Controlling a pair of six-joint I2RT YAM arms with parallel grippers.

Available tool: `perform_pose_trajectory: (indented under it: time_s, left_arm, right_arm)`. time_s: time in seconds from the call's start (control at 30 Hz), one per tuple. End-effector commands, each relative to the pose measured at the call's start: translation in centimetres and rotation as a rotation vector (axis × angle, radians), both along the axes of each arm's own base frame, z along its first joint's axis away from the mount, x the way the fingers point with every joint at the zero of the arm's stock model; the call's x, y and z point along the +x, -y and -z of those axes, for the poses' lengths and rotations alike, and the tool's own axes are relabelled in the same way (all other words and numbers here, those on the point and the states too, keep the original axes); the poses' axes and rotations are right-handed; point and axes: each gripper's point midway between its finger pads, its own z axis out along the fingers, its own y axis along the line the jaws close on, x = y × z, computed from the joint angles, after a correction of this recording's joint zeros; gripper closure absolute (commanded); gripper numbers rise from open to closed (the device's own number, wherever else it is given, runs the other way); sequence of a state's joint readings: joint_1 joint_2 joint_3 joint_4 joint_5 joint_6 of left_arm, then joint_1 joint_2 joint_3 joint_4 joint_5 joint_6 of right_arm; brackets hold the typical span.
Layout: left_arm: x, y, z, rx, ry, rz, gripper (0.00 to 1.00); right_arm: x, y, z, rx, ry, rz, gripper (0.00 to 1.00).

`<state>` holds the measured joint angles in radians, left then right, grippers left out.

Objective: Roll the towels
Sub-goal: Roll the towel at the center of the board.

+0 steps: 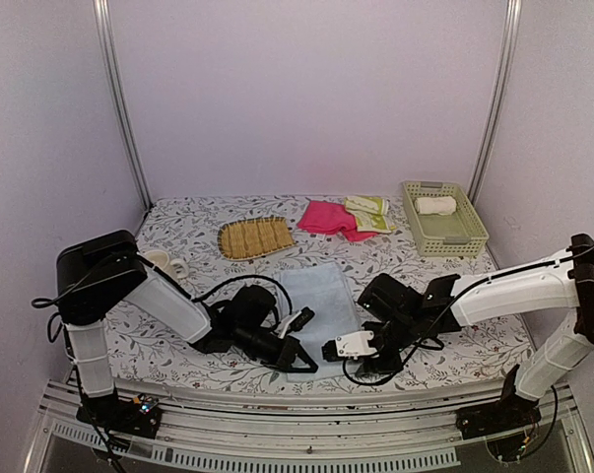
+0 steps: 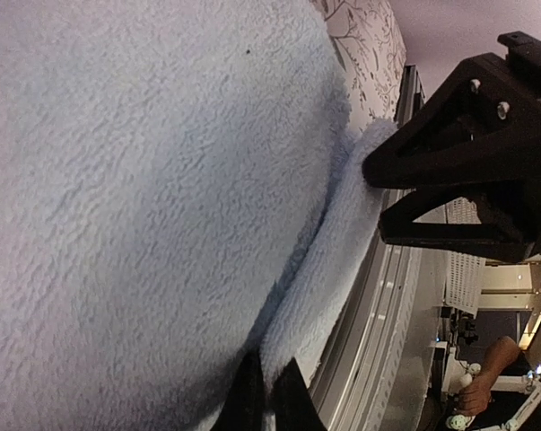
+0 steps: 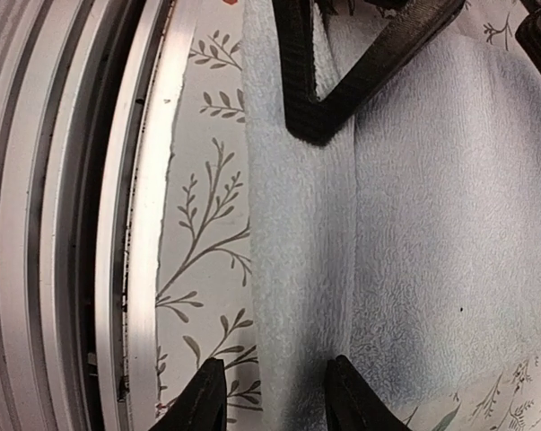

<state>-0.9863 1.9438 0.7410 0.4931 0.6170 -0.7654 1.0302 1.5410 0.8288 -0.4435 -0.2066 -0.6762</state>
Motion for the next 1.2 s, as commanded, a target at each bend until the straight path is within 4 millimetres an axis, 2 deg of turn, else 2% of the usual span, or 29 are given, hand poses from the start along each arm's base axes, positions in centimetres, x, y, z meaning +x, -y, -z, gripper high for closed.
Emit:
perform_pose_trajectory:
  time_s: [0.0, 0.23, 0.43, 0.57, 0.77, 0.87, 0.93, 1.0, 1.17]
  left_arm:
    - [-0.8, -3.2, 5.7, 0.218, -0.074, -0.067, 1.00]
    - [-0.9, -3.5, 6.1, 0.234, -0.075, -0.069, 1.00]
    - [-0.9, -3.5, 6.1, 0.235, -0.073, -0.065, 1.00]
    - [-0.8, -3.5, 6.0, 0.242, -0.066, -0.060, 1.00]
    - [-0.5, -3.8, 5.4, 0.254, -0.039, -0.067, 1.00]
    - [-0.1, -3.2, 3.5, 0.211, 0.013, -0.051, 1.00]
    - [0.3, -3.4, 2.6, 0.205, 0.068, -0.063, 0.94]
    - [0.7, -3.8, 1.3, 0.200, 0.160, -0.084, 0.83]
    - [0.6, -4.7, -3.3, 0.154, 0.464, -0.102, 0.69]
  right_arm:
    - [2.0, -1.9, 0.5, 0.003, 0.173, 0.001, 0.59]
    - [2.1, -2.0, 2.6, -0.053, 0.186, -0.009, 0.61]
    - [2.6, -2.2, 1.9, -0.047, 0.267, 0.006, 0.61]
    - [1.6, -2.5, 1.6, -0.029, 0.236, -0.024, 0.78]
    - [-0.7, -1.5, 3.3, -0.079, 0.109, -0.070, 0.86]
    - [-2.3, -1.2, 3.6, -0.082, 0.007, -0.096, 0.91]
    - [-3.1, -1.4, 3.1, -0.066, -0.101, -0.100, 0.94]
    - [-3.2, -1.5, 2.8, -0.056, -0.207, -0.081, 0.95]
    - [-2.1, -1.5, 1.9, -0.024, -0.476, -0.010, 0.96]
